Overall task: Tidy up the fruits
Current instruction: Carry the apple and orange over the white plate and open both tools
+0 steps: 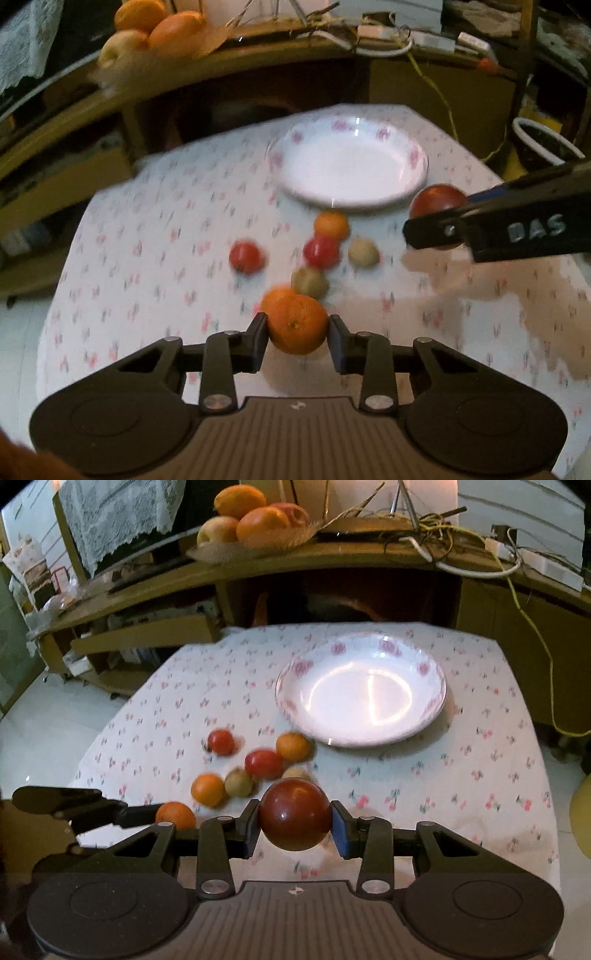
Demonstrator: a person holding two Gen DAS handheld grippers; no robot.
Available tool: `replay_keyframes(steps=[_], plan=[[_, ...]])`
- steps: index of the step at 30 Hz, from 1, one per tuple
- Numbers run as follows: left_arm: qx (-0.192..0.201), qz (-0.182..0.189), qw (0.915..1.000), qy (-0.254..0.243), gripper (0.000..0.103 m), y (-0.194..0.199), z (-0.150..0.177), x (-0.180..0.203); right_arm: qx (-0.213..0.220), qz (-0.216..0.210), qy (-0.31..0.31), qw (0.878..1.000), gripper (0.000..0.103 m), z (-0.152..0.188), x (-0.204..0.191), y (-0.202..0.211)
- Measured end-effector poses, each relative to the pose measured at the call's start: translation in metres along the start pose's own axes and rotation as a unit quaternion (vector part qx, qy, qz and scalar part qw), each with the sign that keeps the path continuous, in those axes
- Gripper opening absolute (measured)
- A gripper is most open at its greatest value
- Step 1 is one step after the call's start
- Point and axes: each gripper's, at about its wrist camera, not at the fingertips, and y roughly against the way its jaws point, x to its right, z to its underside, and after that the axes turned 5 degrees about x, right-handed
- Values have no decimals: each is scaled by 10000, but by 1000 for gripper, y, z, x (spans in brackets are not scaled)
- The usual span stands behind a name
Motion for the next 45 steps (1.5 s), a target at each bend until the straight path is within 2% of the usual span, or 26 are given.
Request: replay_keyframes(steps=[6,11,17,26,31,34,45], plan=[[363,139,9990,243,39,-22,-43,-4,54,242,-177,9995,39,-26,23,-27],[358,132,9991,176,39,-47,-66,2,131,327,-134,9993,39,-41,31,-42],[277,144,9995,-54,39,-71,-76,13,104,371,-140,9992,39,-48,45,-55],[276,203,9994,-85,40,-89,-85,14,-50,316,-300,9990,41,-55,63,-78],[303,244,9992,-36,42,-89,-87,14,45,324,-296,9990,45,-55,67,-79],[370,227,9990,-42,43,-84,-88,14,134,287,-310,9990,51,-56,67,-76],[468,104,9989,-15,47,-52,-81,-7,300,267,-383,9985,51,-55,71,-54]])
